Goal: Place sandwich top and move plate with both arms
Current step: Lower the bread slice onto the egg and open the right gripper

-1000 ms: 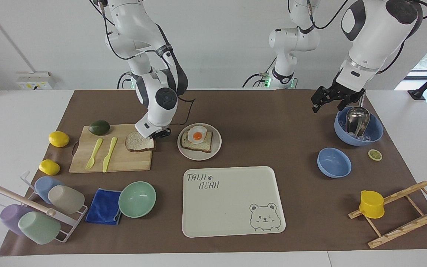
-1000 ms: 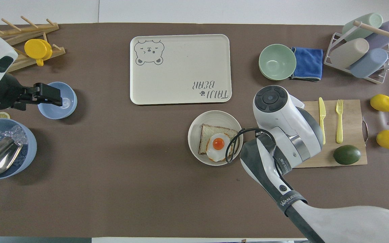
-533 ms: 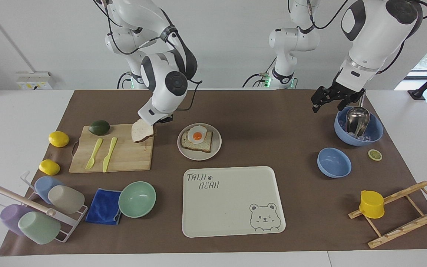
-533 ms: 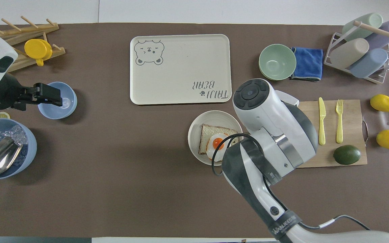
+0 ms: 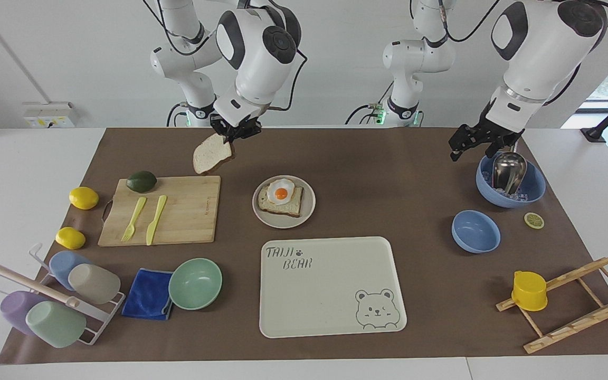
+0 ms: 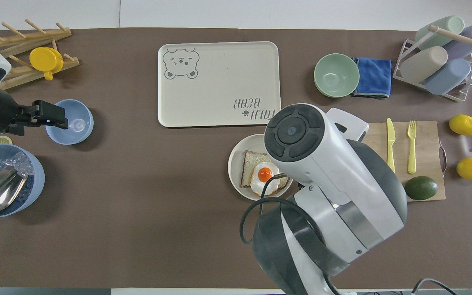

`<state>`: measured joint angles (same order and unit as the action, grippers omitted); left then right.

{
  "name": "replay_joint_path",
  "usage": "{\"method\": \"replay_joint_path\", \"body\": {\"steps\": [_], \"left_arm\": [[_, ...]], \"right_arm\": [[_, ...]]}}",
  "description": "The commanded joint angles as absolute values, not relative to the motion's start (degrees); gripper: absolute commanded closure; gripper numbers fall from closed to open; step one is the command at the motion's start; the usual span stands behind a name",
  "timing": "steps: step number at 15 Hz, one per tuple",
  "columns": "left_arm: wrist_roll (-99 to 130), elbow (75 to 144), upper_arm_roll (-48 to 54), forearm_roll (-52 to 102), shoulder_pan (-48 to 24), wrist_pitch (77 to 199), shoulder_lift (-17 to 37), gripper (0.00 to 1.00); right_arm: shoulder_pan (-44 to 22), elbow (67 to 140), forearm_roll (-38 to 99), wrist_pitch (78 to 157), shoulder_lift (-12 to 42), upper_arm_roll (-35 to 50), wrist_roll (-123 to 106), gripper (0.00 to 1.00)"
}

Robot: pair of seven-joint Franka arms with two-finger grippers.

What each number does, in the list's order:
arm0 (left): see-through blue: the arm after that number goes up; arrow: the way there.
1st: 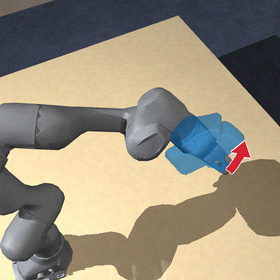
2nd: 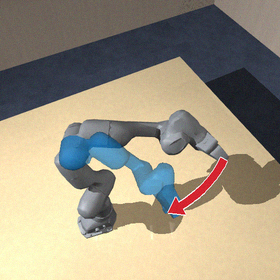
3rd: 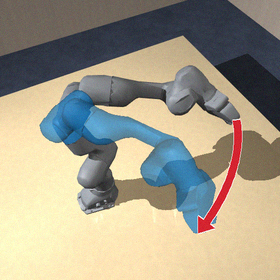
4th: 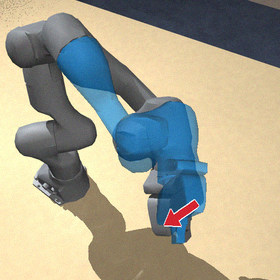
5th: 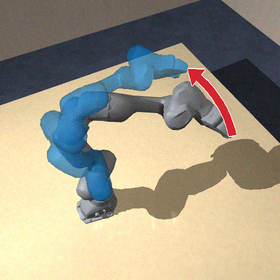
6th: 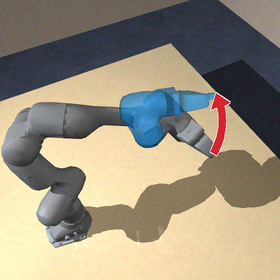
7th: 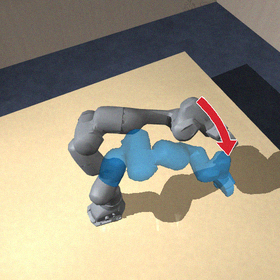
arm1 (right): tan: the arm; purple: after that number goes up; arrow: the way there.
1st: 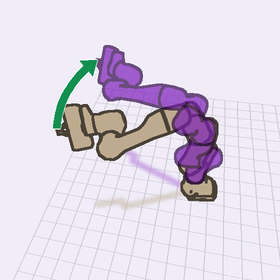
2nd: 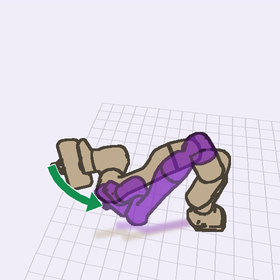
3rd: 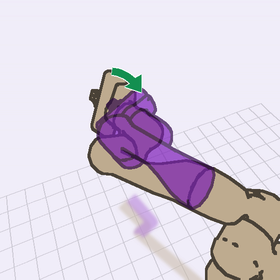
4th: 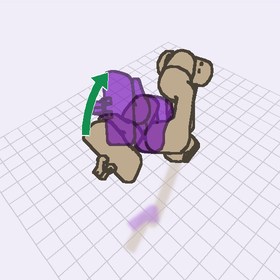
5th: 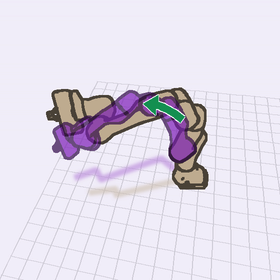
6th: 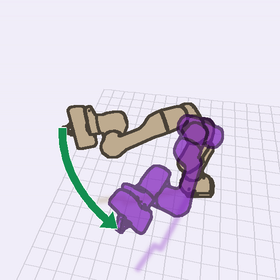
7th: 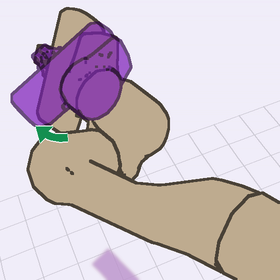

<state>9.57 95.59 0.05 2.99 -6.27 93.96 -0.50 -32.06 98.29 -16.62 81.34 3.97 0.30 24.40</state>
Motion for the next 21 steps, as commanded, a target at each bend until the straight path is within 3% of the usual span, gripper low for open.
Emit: {"method": "replay_joint_path", "body": {"steps": [1,7,21], "left_arm": [[8.44,97.47,0.26,2.99,-4.22,93.96,-2.20,0.00],[8.44,97.82,0.26,2.90,-0.62,93.87,-2.28,0.00],[8.17,99.67,0.26,2.90,4.04,95.18,-3.08,0.00]], "right_arm": [[-35.32,97.48,-16.35,83.58,6.67,0.70,25.92,1.00],[-41.92,82.71,-18.11,85.34,22.66,0.70,28.04,1.00],[-41.40,89.65,-14.94,94.66,23.91,0.70,39.37,1.00]]}}
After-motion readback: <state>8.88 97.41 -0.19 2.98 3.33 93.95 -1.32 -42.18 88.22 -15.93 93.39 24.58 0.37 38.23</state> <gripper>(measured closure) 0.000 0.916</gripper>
